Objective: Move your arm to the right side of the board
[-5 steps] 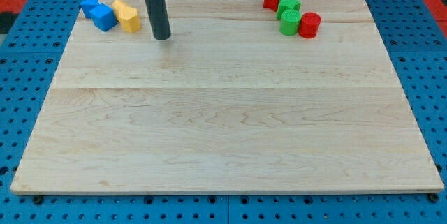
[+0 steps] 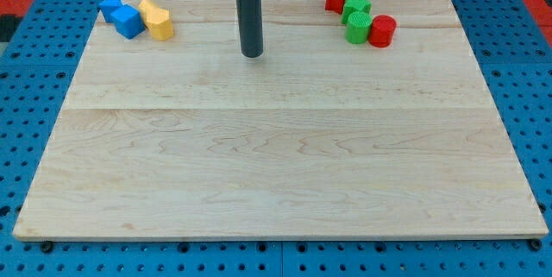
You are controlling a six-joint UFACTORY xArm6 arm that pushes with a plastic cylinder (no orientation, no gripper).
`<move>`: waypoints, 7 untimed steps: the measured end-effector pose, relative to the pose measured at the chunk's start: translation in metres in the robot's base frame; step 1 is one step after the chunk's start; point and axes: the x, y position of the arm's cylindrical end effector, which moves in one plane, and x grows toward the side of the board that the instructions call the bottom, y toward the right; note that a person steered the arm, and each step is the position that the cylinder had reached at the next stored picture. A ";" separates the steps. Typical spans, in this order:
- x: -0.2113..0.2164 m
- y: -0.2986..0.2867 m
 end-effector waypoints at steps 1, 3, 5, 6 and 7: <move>0.000 0.028; 0.067 0.153; 0.071 0.379; 0.071 0.379; 0.069 0.381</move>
